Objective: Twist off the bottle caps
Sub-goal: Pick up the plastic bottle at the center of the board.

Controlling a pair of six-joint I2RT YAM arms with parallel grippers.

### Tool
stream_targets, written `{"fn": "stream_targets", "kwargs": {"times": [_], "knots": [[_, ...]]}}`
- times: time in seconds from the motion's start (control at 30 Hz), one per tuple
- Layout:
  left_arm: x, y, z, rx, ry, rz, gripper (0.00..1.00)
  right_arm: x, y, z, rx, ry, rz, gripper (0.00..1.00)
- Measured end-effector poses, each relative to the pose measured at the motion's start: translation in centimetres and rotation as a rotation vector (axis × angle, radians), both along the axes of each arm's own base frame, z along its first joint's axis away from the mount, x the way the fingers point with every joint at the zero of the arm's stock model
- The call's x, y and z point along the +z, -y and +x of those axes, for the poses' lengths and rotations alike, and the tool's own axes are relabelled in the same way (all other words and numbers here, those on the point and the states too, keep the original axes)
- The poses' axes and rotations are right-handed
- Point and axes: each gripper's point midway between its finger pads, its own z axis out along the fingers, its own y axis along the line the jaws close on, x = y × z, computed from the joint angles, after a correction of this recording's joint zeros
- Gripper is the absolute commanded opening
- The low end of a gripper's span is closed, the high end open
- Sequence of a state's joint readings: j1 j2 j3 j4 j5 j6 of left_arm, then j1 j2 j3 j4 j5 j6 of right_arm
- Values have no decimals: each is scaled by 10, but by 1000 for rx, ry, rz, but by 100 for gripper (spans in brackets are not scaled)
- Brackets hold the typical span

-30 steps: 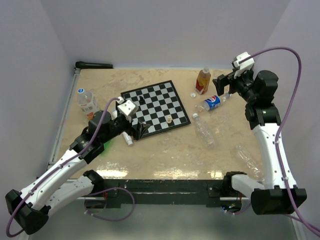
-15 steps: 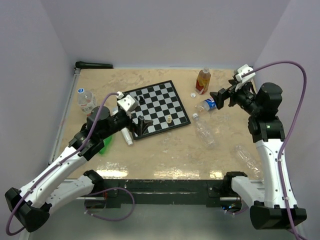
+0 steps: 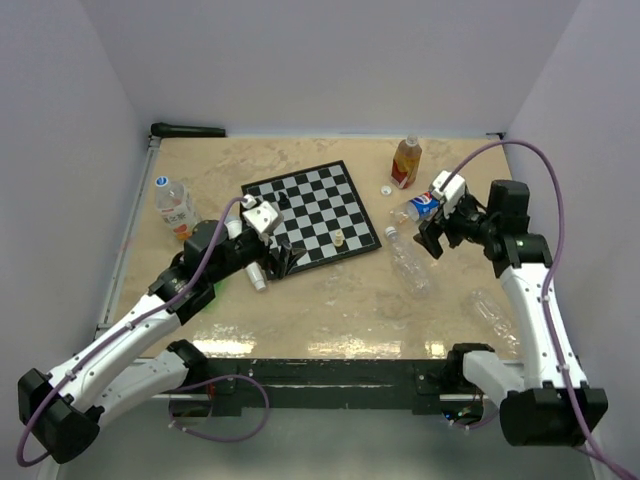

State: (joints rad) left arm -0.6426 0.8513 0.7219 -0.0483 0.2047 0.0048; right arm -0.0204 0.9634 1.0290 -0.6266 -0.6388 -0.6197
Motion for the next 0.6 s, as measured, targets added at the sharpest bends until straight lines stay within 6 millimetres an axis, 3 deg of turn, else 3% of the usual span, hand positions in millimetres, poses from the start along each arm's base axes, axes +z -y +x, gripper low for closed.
{"fn": "stream_targets", "kwargs": {"times": [0.17, 0.33, 0.6], "knots": [[-6, -1, 3, 11, -3, 19, 100, -66, -2, 15, -15, -210, -62, 95], [-7, -4, 6, 29, 1, 26, 100, -131, -20, 8, 5, -397, -138, 98], [-8, -5, 8, 43, 2, 30, 100, -179, -14, 22, -88, -497, -237, 98]]}}
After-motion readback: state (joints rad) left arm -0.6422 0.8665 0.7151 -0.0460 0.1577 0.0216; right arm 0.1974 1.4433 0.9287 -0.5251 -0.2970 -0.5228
